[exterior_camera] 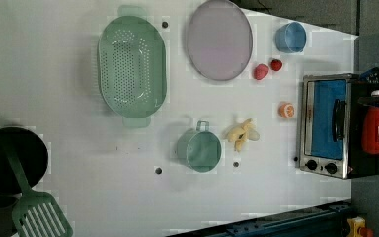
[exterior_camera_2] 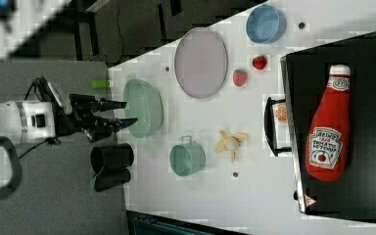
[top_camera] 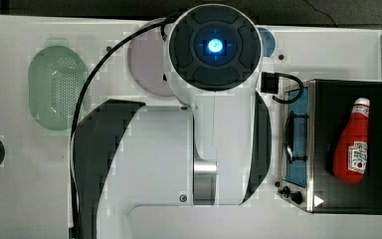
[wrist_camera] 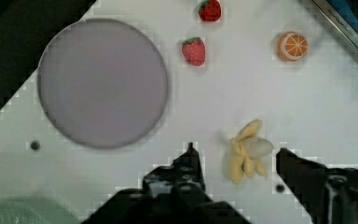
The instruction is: Pick banana from table and place on plate.
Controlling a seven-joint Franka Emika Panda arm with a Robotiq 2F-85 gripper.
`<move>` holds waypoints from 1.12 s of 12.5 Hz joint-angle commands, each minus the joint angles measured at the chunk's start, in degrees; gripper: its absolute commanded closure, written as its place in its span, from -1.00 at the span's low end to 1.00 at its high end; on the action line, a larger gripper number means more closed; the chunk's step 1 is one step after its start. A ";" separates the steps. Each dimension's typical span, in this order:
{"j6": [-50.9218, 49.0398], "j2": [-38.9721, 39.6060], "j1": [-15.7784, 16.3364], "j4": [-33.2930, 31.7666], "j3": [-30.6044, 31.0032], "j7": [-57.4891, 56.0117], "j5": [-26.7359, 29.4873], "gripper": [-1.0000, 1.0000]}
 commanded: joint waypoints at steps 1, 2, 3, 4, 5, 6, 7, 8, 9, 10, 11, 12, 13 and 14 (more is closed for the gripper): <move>-3.30 -26.66 -1.27 -21.32 1.47 12.67 -0.91 -0.45; -3.24 -26.50 -1.24 -21.56 1.51 12.67 -0.91 -0.66; -3.25 -26.38 -1.25 -22.03 1.50 12.67 -0.91 -0.88; -3.09 -26.12 -1.24 -22.58 1.50 12.66 -0.91 -1.00; -3.03 -25.61 -1.24 -23.17 1.48 12.66 -0.91 -1.00; -2.45 -24.84 -1.24 -23.84 1.50 12.66 -0.91 -1.00; -1.04 -23.76 -1.23 -24.56 1.53 12.64 -0.91 -1.00; 1.14 -22.48 -1.23 -25.32 1.53 12.62 -0.91 -1.00; 3.65 -21.00 -1.22 -26.17 1.53 12.59 -0.91 -1.00; 6.08 -19.27 -1.20 -27.09 1.54 12.40 -0.91 -1.00; 8.33 -17.38 -1.16 -28.03 1.56 11.85 -0.91 -1.00; 10.70 -15.27 -1.14 -28.98 1.57 11.33 -0.91 -1.00; 13.18 -12.97 -1.13 -29.86 1.57 10.16 -0.91 -1.00; 15.75 -10.52 -1.13 -30.67 1.57 8.44 -0.91 -1.00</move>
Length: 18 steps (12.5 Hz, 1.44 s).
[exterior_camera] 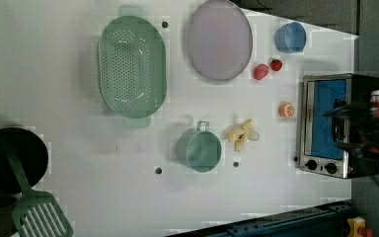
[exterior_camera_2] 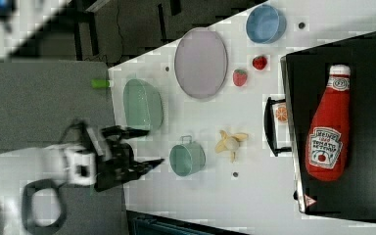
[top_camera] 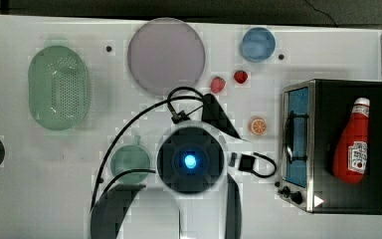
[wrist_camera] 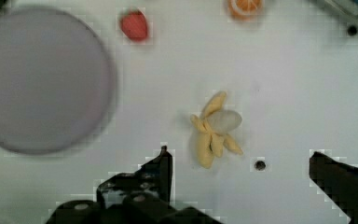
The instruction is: Pick banana from table and place on plate.
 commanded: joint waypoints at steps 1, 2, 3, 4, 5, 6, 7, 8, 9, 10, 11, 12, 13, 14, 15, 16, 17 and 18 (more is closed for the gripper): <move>5.11 4.18 -0.11 -4.35 -0.91 -3.29 0.86 -1.00; 7.92 6.70 -0.11 -4.95 -0.91 -5.59 0.86 -1.00; 10.71 9.21 -0.12 -5.51 -0.93 -7.75 0.86 -1.00; 13.43 11.75 -0.12 -6.03 -0.95 -9.52 0.86 -1.00; 15.87 14.29 -0.13 -6.49 -0.97 -10.11 0.87 -1.00; 18.17 16.80 -0.14 -6.87 -0.98 -10.11 0.87 -1.00; 20.14 19.36 -0.13 -7.05 -0.97 -10.11 0.88 -1.00; 22.06 21.89 -0.13 -7.11 -0.96 -10.11 0.89 -1.00; 24.59 24.17 -0.13 -7.13 -0.94 -10.11 0.91 -1.00; 27.58 26.23 -0.14 -7.16 -0.95 -10.11 0.92 -1.00; 30.40 28.00 -0.13 -7.36 -0.93 -10.11 0.92 -1.00; 32.38 29.49 -0.13 -7.70 -0.89 -10.09 0.92 -1.00; 33.63 30.72 -0.12 -8.03 -0.84 -10.06 0.92 -1.00; 34.89 31.67 -0.12 -8.31 -0.78 -10.01 0.92 -1.00; 35.49 32.49 -0.12 -8.43 -0.72 -9.99 0.92 -1.00; 35.60 33.20 -0.12 -8.48 -0.58 -9.99 0.92 -0.93; 36.08 33.63 -0.12 -8.48 -0.27 -9.99 0.92 -0.69; 36.51 33.96 -0.12 -8.50 -0.17 -9.94 0.92 -0.43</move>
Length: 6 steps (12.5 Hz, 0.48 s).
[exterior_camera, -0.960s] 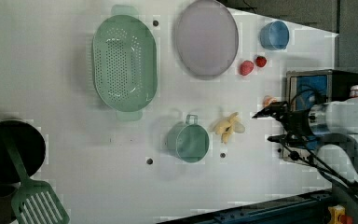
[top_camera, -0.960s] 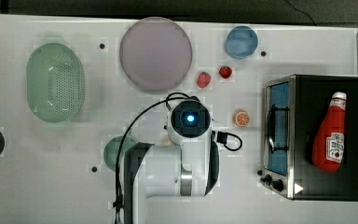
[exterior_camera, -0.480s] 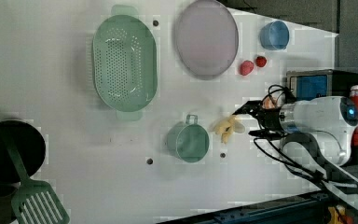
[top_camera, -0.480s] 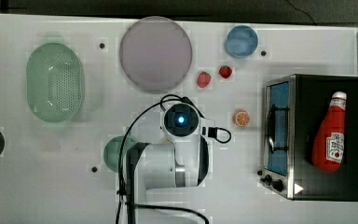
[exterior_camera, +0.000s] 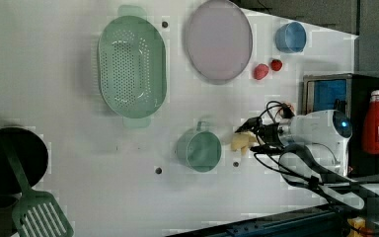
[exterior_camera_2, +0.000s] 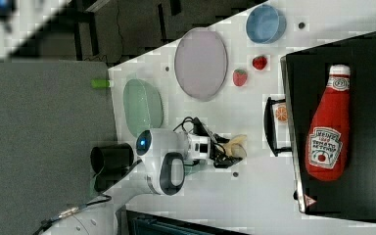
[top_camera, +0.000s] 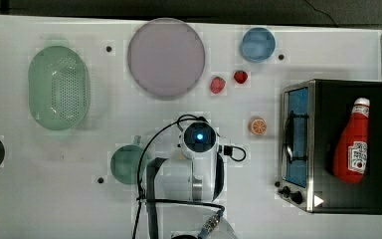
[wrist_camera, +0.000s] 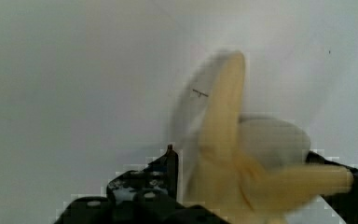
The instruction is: Pick banana from table and place on plate.
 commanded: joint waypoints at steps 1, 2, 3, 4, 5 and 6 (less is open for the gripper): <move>1.47 -1.29 0.52 2.11 1.78 -1.23 0.01 -0.19; 1.75 -1.18 0.52 2.13 1.79 -1.23 0.01 0.04; 1.94 -1.11 0.52 2.08 1.78 -1.23 0.01 0.28; 2.08 -1.05 0.50 1.98 1.74 -1.23 0.01 0.49; 2.36 -1.05 0.50 1.91 1.75 -1.23 0.01 0.57; 2.48 -1.09 0.50 1.89 1.75 -1.22 0.01 0.57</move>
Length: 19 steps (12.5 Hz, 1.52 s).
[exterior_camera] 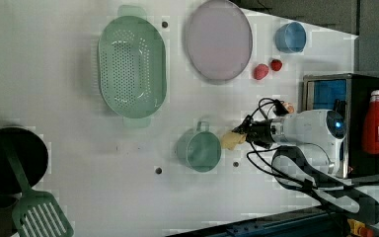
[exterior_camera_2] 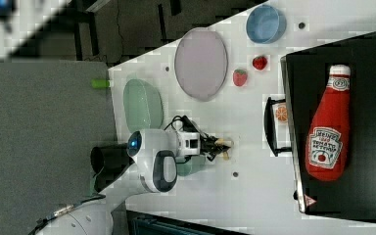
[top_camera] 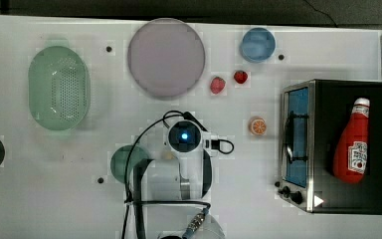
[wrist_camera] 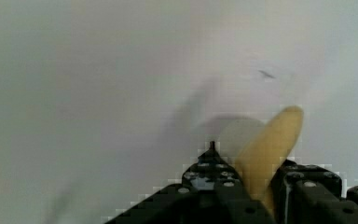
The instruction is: Pick banana from table and place on plate.
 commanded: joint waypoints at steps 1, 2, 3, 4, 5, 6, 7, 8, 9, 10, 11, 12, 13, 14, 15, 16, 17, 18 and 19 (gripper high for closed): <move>0.18 -1.56 -0.57 0.65 -1.48 -0.87 0.20 0.57; 0.19 -2.71 -0.59 0.71 -1.49 -0.87 0.20 0.57; -0.06 -4.68 -0.58 0.73 -1.47 -0.87 0.20 0.57; -0.85 -7.37 -0.59 0.85 -1.48 -0.87 0.20 0.57; -2.86 -10.45 -0.58 1.34 -1.47 -0.87 0.20 0.57; -6.35 -13.62 -0.58 2.22 -1.45 -0.87 0.19 0.57; -10.98 -16.77 -0.56 3.45 -1.41 -0.87 0.20 0.57; -15.81 -19.51 -0.52 5.12 -1.37 -0.88 0.20 0.57; -20.40 -21.65 -0.51 7.17 -1.36 -0.88 0.20 0.57; -24.76 -23.12 -0.45 9.62 -1.25 -0.88 0.20 0.57; -28.63 -23.59 -0.39 12.41 -1.04 -0.88 0.21 0.57; -31.37 -22.98 -0.38 15.52 -0.79 -0.88 0.21 0.57; -32.73 -21.29 -0.33 18.75 -0.53 -0.88 0.21 0.57; -32.82 -18.77 -0.28 21.94 -0.27 -0.88 0.21 0.57; -32.79 -15.70 -0.28 25.17 0.02 -0.88 0.21 0.57; -32.79 -12.32 -0.26 28.48 0.20 -0.88 0.21 0.57; -32.75 -8.95 -0.22 31.75 0.26 -0.88 0.21 0.57; -32.75 -5.60 -0.14 35.01 0.30 -0.88 0.20 0.57; -32.63 -2.25 0.02 38.19 0.35 -0.88 0.20 0.57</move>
